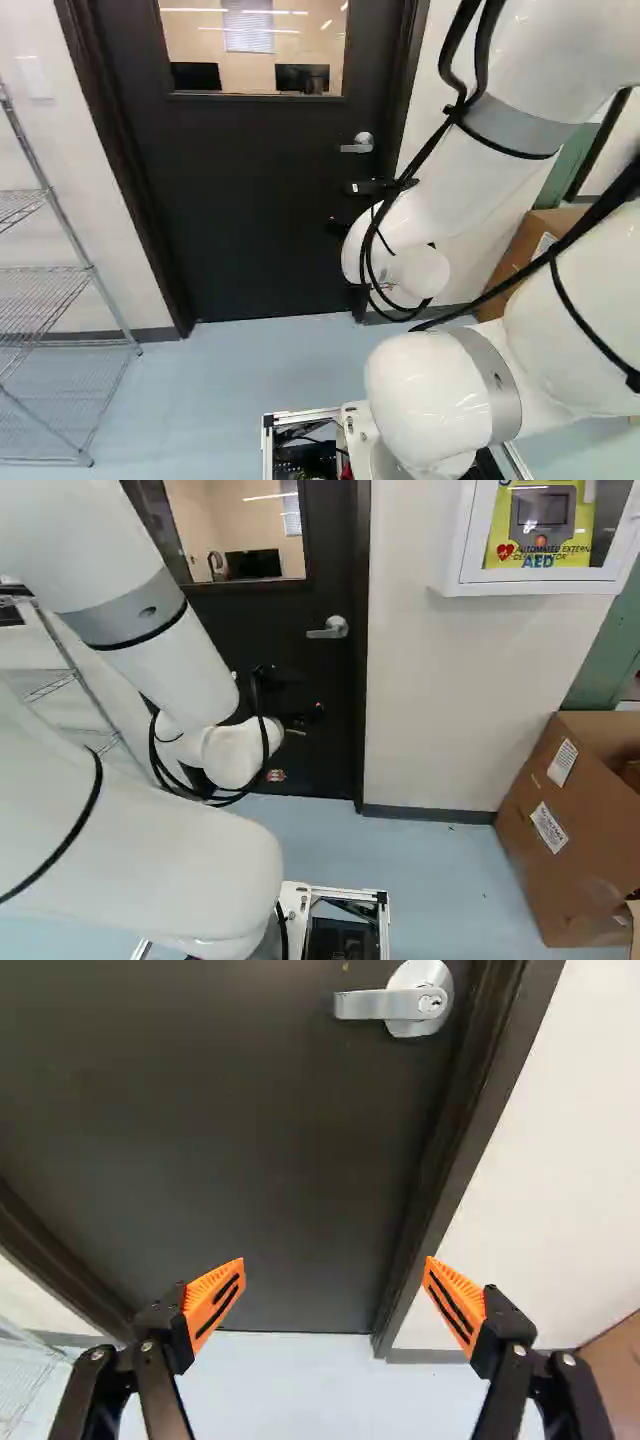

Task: Open the door and move inside

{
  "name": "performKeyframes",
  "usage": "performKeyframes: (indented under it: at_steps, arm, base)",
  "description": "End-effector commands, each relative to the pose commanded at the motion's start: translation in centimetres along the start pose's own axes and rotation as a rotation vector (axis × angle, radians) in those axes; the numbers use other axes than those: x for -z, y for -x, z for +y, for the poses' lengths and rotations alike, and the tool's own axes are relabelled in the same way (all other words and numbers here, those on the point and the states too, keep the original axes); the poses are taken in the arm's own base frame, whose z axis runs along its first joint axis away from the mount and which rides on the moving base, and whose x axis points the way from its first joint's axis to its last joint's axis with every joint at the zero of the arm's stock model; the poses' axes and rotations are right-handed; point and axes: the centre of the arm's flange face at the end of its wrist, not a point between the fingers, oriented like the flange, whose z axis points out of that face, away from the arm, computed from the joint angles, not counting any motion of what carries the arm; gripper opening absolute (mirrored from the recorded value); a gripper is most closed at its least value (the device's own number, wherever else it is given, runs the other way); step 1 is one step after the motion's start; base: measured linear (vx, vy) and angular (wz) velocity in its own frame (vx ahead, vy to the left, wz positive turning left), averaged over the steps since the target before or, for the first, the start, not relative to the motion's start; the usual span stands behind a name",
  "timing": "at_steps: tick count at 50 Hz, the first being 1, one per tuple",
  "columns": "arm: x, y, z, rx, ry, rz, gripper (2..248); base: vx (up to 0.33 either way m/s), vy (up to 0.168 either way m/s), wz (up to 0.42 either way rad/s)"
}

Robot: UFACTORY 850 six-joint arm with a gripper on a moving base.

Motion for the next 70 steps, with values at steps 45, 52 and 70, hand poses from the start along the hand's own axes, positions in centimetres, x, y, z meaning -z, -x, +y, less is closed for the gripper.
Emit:
performKeyframes:
  at_steps: [45,52,70]
  arm:
    - [-0.3,-0.3,0.0,0.000,0.000,0.003,247]
    - [-0.9,-1.1,0.0,0.000,0.001,0.016,247]
    - [-2.6,-3.7,0.2,-0.002,0.005,0.058,247]
  base:
    - [0.091,0.103,-0.041]
    - [0.000,0.000,0.000]
    - [0.000,0.000,0.000]
